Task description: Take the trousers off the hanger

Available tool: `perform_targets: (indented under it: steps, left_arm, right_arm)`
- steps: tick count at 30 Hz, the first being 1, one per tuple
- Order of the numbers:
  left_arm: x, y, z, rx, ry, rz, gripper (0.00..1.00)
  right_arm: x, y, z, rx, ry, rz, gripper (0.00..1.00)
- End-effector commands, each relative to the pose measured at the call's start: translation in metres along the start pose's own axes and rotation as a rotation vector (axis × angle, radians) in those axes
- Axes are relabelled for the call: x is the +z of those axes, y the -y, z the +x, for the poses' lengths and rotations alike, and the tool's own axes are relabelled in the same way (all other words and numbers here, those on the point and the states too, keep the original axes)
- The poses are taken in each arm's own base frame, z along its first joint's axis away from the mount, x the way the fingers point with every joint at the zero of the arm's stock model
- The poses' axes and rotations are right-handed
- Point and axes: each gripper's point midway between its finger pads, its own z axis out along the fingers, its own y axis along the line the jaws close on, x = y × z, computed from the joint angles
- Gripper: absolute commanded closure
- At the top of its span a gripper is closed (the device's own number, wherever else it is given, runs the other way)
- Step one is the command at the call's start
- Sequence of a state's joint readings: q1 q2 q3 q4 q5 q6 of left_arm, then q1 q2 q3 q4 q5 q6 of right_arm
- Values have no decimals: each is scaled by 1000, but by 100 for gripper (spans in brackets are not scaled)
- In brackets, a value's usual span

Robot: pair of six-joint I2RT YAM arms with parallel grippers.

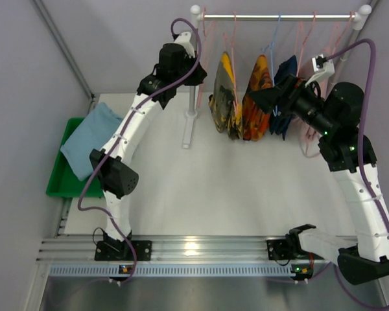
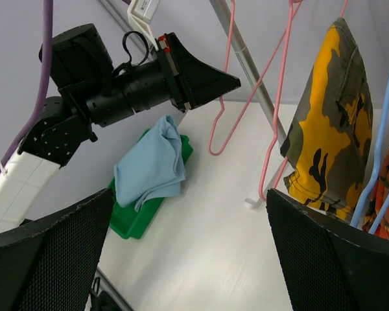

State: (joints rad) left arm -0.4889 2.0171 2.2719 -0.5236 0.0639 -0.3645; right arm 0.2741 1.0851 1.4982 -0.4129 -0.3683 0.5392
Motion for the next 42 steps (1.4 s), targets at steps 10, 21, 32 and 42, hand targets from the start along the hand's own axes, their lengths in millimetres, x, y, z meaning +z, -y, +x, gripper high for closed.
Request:
perform_targets:
  steps: [10,21,32,42]
  left_arm:
    - [-59,24,-61,19,138,89,21]
    - [-198,11,-92,68,231,87,1]
    - [-270,-79,-41,29,214,-88,1]
    - [-268,-83,-25,-57,196,-97,1]
  right_arm:
    - [9,23,-2,-22,-20,69,1]
    - [8,21,-5,-70,-35,48,1]
    - [61,17,-8,-16,-102,-96,14]
    - [134,40,-2,81,-148,-115,33]
